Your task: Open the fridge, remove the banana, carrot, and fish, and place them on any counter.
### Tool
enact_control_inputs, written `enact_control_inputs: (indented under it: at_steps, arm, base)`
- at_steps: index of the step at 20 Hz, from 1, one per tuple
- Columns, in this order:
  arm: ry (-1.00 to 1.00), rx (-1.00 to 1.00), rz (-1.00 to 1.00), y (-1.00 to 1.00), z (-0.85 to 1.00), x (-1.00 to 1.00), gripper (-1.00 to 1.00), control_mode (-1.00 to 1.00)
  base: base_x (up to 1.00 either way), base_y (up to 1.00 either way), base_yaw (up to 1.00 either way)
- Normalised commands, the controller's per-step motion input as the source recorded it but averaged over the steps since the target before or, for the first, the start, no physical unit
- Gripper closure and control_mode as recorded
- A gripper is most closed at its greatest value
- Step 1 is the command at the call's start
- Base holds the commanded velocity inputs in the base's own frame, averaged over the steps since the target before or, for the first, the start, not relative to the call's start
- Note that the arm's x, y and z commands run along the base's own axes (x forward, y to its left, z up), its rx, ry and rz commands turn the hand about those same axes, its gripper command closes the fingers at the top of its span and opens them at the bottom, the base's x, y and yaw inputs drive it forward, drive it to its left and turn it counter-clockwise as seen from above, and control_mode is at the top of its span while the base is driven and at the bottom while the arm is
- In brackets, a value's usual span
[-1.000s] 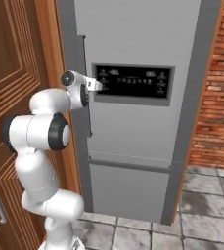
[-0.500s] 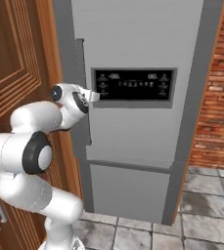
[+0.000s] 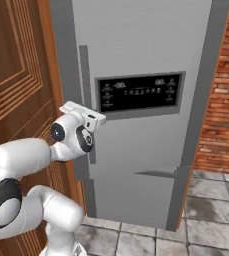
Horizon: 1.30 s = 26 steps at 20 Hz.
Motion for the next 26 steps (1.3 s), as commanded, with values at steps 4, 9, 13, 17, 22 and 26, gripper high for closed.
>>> enact_control_inputs:
  at_steps: [4,9,13,17,22,26]
  arm:
    - [-0.16,0.22,-0.03,-1.00,0.53,-1.00,1.00,-1.00]
    - [-0.08,0.23,-0.01,-1.00,0.60,-1.00,1.00,-1.00]
    - [-0.03,0.21,0.00,-0.99,0.66,-1.00,1.00,-1.00]
    - [0.00,0.15,0.00,-0.69,0.62,-1.00,-1.00,-1.00]
    - [-0.01,0.04,0.00,-0.18,0.66,-1.00,-1.00,-1.00]
    - [0.00,0.00,0.00,0.00,0.65,-1.00,-1.00,-1.00]
  base:
    - [0.00,0.00,0.00]
    - [0.00,0.00,0.00]
    - [0.00,0.00,0.00]
    - [0.00,0.00,0.00]
    - [0.00,0.00,0.00]
    - [0.00,0.00,0.00]
